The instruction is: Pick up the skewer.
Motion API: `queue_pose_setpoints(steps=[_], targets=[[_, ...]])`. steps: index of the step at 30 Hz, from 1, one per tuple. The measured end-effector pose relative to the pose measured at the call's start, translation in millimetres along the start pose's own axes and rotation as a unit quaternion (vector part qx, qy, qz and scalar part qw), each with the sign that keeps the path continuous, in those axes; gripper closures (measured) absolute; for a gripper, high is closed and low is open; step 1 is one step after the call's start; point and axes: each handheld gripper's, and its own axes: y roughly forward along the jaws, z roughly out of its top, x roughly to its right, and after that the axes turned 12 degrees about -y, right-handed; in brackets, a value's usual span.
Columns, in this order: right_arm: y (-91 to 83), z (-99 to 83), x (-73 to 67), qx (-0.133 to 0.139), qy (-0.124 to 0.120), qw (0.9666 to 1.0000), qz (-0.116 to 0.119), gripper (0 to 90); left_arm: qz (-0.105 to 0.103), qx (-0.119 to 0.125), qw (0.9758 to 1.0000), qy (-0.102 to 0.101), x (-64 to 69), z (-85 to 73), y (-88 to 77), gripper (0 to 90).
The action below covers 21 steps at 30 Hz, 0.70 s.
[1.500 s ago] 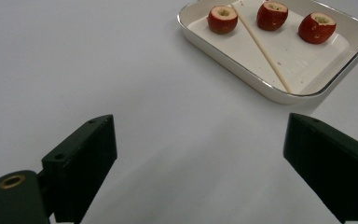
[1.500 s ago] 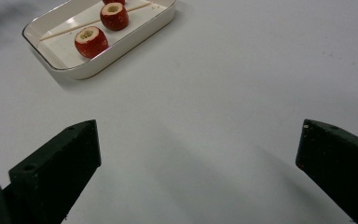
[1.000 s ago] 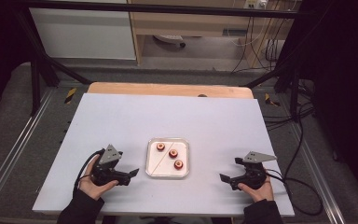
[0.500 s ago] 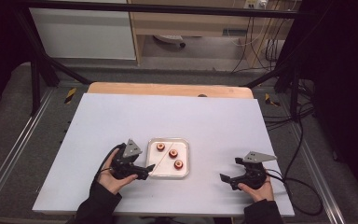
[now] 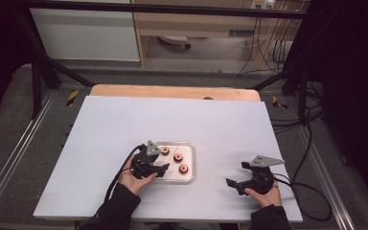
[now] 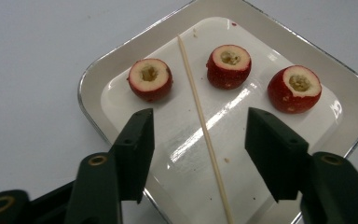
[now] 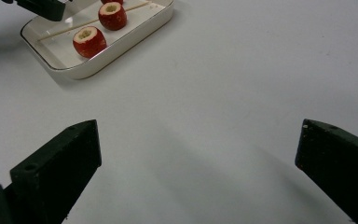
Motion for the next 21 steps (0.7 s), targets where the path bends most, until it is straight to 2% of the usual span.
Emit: queue_pose_setpoints(steps=[6,12,16,21], targets=[[0.4,-0.2,-0.1,0.001,-0.002,1.0,-0.001,0.7,0.0,0.0,0.9999,-0.013,0.7,-4.7,4.7,63.5],[0.6,-0.3,-0.3,-0.002,-0.001,1.0,0.0,0.6,-0.005,-0.005,0.9998,-0.018,2.4,-8.1,8.0,72.5],[0.6,-0.3,-0.3,-0.002,-0.002,1.0,-0.001,0.6,-0.002,-0.007,0.9999,-0.016,3.8,-10.3,10.4,77.0],[0.3,-0.3,-0.2,0.0,-0.003,1.0,-0.001,0.6,0.008,0.004,0.9998,-0.018,5.9,-13.1,10.9,81.0]])
